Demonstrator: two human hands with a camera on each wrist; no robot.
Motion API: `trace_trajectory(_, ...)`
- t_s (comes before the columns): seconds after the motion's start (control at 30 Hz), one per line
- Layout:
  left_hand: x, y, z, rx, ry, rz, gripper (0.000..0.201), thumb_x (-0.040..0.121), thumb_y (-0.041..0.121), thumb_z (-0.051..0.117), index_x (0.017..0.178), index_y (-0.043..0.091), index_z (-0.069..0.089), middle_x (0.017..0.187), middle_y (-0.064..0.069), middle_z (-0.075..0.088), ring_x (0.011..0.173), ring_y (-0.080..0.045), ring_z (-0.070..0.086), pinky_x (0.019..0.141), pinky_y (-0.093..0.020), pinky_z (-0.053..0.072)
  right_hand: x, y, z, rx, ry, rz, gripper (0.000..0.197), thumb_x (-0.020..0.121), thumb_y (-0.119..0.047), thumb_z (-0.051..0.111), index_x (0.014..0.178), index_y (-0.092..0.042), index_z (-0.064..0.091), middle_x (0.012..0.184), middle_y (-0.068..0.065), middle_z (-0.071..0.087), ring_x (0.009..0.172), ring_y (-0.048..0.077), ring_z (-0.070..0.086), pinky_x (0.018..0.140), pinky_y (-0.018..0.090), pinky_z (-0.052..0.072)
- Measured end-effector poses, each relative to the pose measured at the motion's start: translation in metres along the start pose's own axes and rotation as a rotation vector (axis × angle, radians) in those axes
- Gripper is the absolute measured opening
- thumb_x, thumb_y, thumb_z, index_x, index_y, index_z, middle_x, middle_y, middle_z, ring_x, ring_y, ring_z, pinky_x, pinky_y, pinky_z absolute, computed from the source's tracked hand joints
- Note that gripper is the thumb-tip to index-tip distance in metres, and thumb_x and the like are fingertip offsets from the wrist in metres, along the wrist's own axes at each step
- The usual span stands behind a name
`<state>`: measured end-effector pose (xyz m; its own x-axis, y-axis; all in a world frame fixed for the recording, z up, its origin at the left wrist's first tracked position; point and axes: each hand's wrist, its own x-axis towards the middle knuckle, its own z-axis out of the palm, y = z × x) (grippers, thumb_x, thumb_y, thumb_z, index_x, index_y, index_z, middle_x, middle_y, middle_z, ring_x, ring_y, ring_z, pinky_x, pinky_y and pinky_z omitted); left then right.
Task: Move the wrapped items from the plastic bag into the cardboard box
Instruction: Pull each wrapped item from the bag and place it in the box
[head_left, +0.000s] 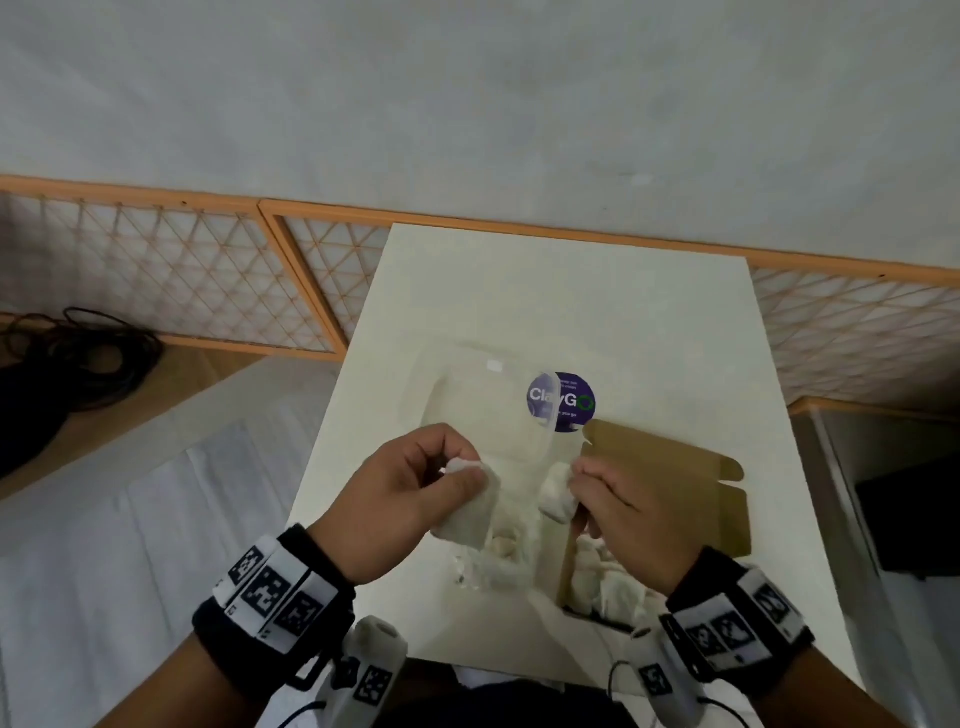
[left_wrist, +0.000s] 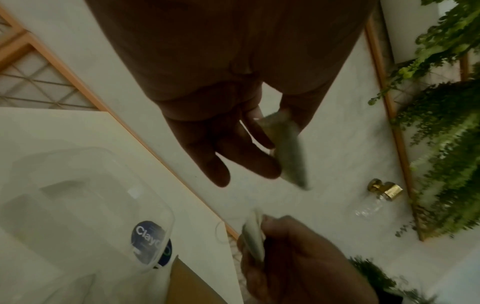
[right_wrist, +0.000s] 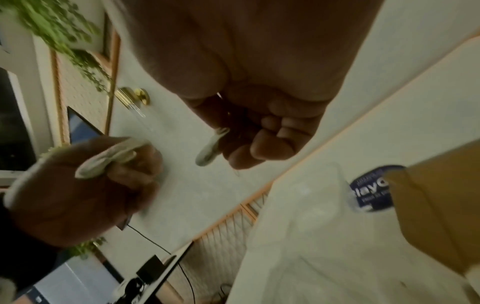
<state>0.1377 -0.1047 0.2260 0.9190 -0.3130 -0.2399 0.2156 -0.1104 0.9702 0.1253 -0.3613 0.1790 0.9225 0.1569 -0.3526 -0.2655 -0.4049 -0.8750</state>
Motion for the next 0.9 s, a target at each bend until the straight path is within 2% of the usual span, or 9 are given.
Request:
trace_trajectory(0.1,0.007,0.006,0.017,0.064,-0.103,0.027,0.013,0.092,0.023,0.077,0.094,0.012,0.071,0.116,0.003,0.075,0.063,-0.026,0.053,0.071,-0.039,0.049,-0.017,-0.022,-0.016,0.02,0.006,-0.046,0.03,0.107,-0.011,0.046,0.083,0.003,0.057,0.065,0.01,0.06,0.059,0.005,0.053,0.061,0.022,0.043)
trace_trajectory(0.13,0.009,0.008,0.023,0.086,-0.134,0.042,0.008,0.092,0.019,0.077,0.092,0.013,0.072,0.12,0.007,0.073,0.067,-0.027,0.058,0.073,-0.04,0.051,-0.023,-0.028,-0.019,0.02,0.009,-0.062,0.029,0.107,-0.011,0.046,0.086,0.003,0.059,0.066,0.012,0.06,0.059,0.004,0.053,0.061,0.02,0.044)
trace_trajectory(0.23,0.016,0.013,0.04,0.142,-0.222,0.098,0.005,0.09,0.022,0.079,0.089,0.021,0.074,0.124,0.011,0.07,0.103,-0.026,0.07,0.089,-0.038,0.054,-0.036,-0.04,-0.027,0.003,0.017,-0.118,0.028,0.108,-0.013,0.046,0.089,-0.002,0.062,0.072,0.016,0.062,0.062,0.005,0.054,0.062,0.02,0.045)
trace_trajectory(0.33,0.022,0.016,0.052,0.201,-0.241,0.133,0.005,0.089,0.026,0.078,0.09,0.025,0.073,0.107,0.002,0.074,0.085,-0.035,0.068,0.082,-0.046,0.056,-0.045,-0.045,-0.032,-0.007,0.048,-0.159,0.025,0.108,-0.016,0.048,0.092,-0.006,0.064,0.074,0.014,0.065,0.064,0.009,0.059,0.063,0.024,0.049)
trace_trajectory(0.43,0.025,0.017,0.059,0.23,-0.22,0.15,0.005,0.092,0.025,0.076,0.093,0.021,0.074,0.092,-0.01,0.075,0.083,-0.035,0.068,0.08,-0.047,0.055,-0.049,-0.047,-0.035,0.008,0.088,-0.18,0.023,0.107,-0.02,0.051,0.095,-0.007,0.066,0.076,0.014,0.068,0.067,0.015,0.066,0.065,0.032,0.053)
trace_trajectory(0.6,0.023,0.018,0.062,0.245,-0.2,0.151,0.003,0.094,0.016,0.075,0.092,0.017,0.074,0.088,-0.001,0.076,0.082,-0.021,0.07,0.076,-0.03,0.056,-0.053,-0.042,-0.034,0.048,0.187,-0.201,0.023,0.106,-0.017,0.053,0.09,-0.01,0.067,0.07,0.008,0.066,0.064,0.006,0.062,0.065,0.021,0.051)
trace_trajectory(0.73,0.017,0.023,0.062,0.235,-0.23,0.159,0.002,0.094,0.013,0.074,0.092,0.013,0.073,0.088,0.012,0.076,0.08,-0.001,0.069,0.075,-0.013,0.05,-0.052,-0.04,-0.037,0.088,0.25,-0.195,0.023,0.107,-0.016,0.053,0.091,-0.009,0.068,0.075,0.007,0.069,0.067,0.013,0.064,0.065,0.035,0.054)
trace_trajectory(0.8,0.015,0.024,0.062,0.238,-0.233,0.172,0.002,0.095,0.011,0.073,0.093,0.011,0.072,0.08,0.018,0.071,0.072,0.004,0.064,0.071,-0.01,0.047,-0.051,-0.042,-0.04,0.093,0.27,-0.209,0.023,0.107,-0.014,0.052,0.092,-0.009,0.068,0.076,0.006,0.069,0.068,0.014,0.065,0.064,0.038,0.055)
trace_trajectory(0.9,0.013,0.024,0.061,0.256,-0.198,0.196,0.004,0.095,0.013,0.073,0.092,0.016,0.072,0.066,0.021,0.058,0.061,0.002,0.051,0.065,-0.012,0.042,-0.051,-0.045,-0.043,0.095,0.29,-0.239,0.024,0.108,-0.013,0.05,0.093,-0.011,0.069,0.077,0.005,0.068,0.069,0.016,0.064,0.063,0.033,0.055)
